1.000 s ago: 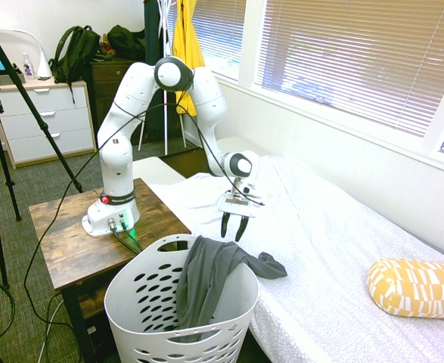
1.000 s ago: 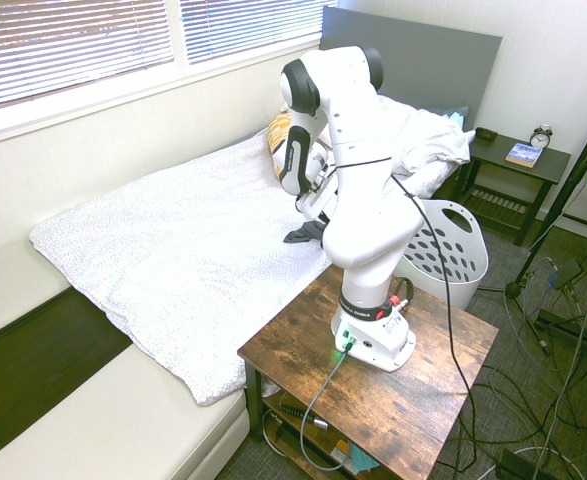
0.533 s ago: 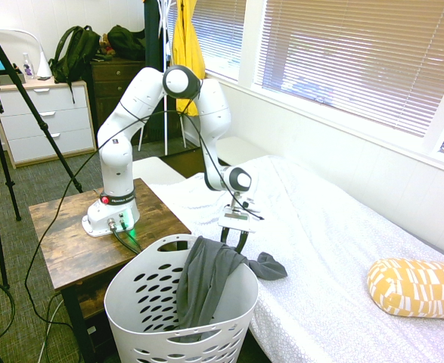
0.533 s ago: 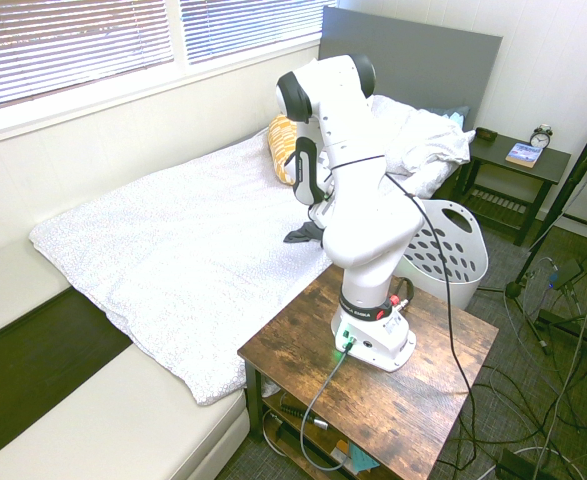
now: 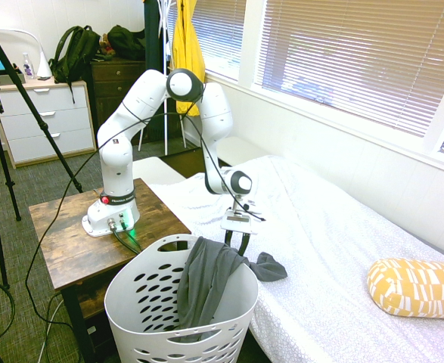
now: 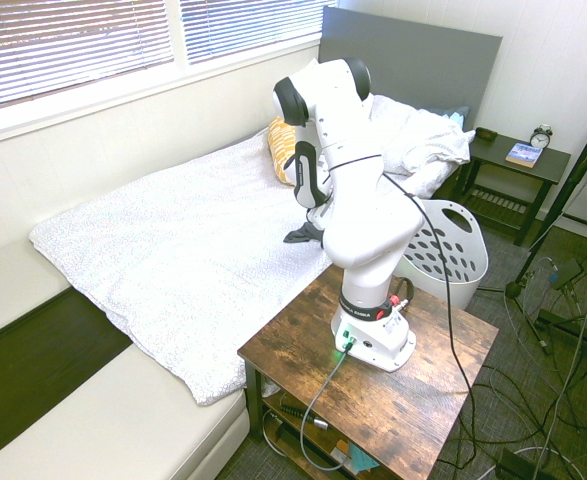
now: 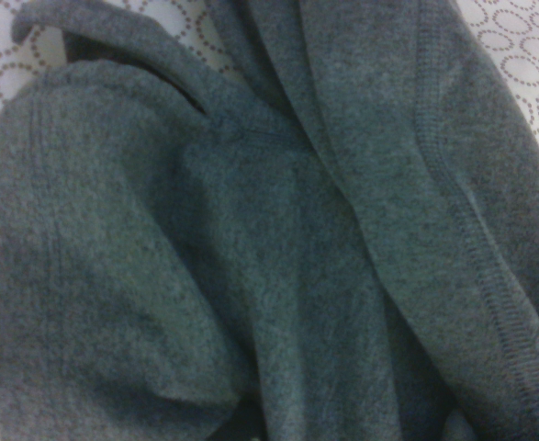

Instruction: Put my clothes in the laundry bag

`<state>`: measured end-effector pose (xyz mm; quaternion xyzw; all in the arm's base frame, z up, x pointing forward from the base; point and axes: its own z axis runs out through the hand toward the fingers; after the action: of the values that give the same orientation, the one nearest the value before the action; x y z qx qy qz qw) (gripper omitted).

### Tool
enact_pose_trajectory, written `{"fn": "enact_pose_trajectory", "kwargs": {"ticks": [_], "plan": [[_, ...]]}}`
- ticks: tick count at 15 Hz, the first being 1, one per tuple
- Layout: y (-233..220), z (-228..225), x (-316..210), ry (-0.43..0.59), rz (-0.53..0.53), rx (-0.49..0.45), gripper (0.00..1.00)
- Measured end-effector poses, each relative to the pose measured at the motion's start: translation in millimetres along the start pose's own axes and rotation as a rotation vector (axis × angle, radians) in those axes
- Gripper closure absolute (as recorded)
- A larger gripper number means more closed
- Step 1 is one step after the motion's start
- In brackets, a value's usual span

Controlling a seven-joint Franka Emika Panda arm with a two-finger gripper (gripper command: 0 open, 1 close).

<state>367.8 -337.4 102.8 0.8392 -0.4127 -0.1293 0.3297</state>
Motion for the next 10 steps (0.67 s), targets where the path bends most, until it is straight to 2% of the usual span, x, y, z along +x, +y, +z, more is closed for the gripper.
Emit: {"fn": "enact_pose_trajectory", "kwargs": {"ticks": [10], "plan": [[6, -14, 6, 0.023, 0.031, 0.029, 1.00]]}}
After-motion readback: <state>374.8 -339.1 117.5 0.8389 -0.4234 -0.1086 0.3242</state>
